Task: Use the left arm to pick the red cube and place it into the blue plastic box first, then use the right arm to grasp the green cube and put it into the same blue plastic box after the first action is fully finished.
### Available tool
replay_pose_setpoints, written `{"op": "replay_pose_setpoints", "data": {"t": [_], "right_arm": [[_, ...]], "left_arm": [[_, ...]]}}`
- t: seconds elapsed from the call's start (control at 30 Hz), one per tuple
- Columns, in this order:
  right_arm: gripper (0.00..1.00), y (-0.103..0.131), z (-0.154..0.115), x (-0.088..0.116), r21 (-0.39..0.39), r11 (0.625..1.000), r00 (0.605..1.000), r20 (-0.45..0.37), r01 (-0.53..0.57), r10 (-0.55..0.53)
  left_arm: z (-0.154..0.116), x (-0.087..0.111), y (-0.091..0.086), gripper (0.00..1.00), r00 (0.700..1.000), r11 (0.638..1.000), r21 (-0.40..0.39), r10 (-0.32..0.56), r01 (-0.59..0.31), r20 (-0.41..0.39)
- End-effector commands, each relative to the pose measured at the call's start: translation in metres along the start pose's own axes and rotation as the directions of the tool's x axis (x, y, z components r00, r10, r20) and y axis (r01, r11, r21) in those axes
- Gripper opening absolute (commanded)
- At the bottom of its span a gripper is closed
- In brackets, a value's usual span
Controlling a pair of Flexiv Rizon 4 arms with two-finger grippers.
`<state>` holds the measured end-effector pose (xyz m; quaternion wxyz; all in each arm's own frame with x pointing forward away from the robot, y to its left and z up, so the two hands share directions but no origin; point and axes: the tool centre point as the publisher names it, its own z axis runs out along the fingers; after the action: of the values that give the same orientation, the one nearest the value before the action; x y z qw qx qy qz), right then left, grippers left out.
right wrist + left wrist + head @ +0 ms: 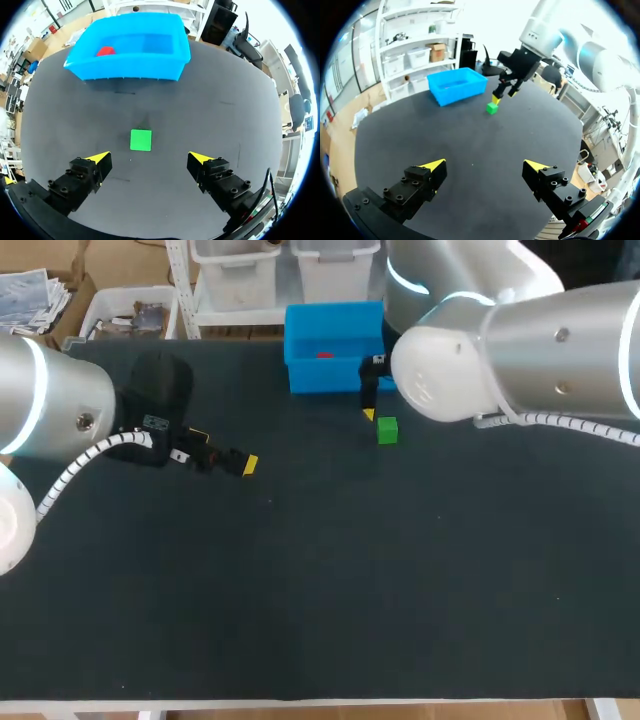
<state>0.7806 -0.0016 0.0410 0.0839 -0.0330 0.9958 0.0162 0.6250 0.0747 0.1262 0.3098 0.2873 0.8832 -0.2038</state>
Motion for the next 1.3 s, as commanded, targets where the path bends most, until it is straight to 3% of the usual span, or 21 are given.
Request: {"op": "replay_pose_setpoints", "data": {"t": [0.03, 0.63, 0.97, 1.0, 1.03, 1.07, 1.1, 1.13, 1.3], "right_arm": [[1.0, 0.0, 0.011, -0.006, -0.002, 1.0, 1.0, -0.023, -0.004, 0.004], [1.0, 0.007, 0.044, -0.02, -0.026, 1.0, 0.999, -0.053, 0.001, -0.003], [1.0, 0.011, 0.051, -0.018, -0.035, 0.999, 0.997, -0.07, 0.019, -0.022], [0.62, 0.011, 0.053, -0.017, -0.036, 0.999, 0.997, -0.071, 0.021, -0.024], [0.44, 0.011, 0.056, -0.018, -0.036, 0.999, 0.997, -0.075, 0.024, -0.027], [0.33, 0.011, 0.057, -0.018, -0.037, 0.999, 0.997, -0.077, 0.025, -0.028], [0.08, 0.011, 0.058, -0.017, -0.039, 0.999, 0.996, -0.079, 0.026, -0.029], [0.0, 0.011, 0.059, -0.017, -0.041, 0.999, 0.996, -0.081, 0.028, -0.032], [0.0, 0.012, 0.061, -0.014, -0.052, 0.998, 0.995, -0.09, 0.032, -0.037]], "left_arm": [[-0.001, 0.001, 0.003, 1.0, 1.0, 1.0, 0.014, 0.003, -0.004, 0.006], [-0.001, 0.001, 0.003, 1.0, 1.0, 1.0, 0.014, 0.003, -0.004, 0.006], [-0.001, 0.001, 0.003, 1.0, 1.0, 1.0, 0.014, 0.003, -0.004, 0.006], [-0.001, 0.001, 0.003, 1.0, 1.0, 1.0, 0.014, 0.003, -0.004, 0.006], [-0.001, 0.001, 0.003, 1.0, 1.0, 1.0, 0.014, 0.003, -0.004, 0.006], [-0.001, 0.001, 0.003, 1.0, 1.0, 1.0, 0.014, 0.003, -0.004, 0.006], [-0.001, 0.001, 0.003, 1.0, 1.0, 1.0, 0.014, 0.003, -0.004, 0.006], [-0.001, 0.001, 0.003, 1.0, 1.0, 1.0, 0.014, 0.003, -0.004, 0.006], [-0.001, 0.001, 0.003, 1.0, 1.0, 1.0, 0.014, 0.003, -0.004, 0.006]]}}
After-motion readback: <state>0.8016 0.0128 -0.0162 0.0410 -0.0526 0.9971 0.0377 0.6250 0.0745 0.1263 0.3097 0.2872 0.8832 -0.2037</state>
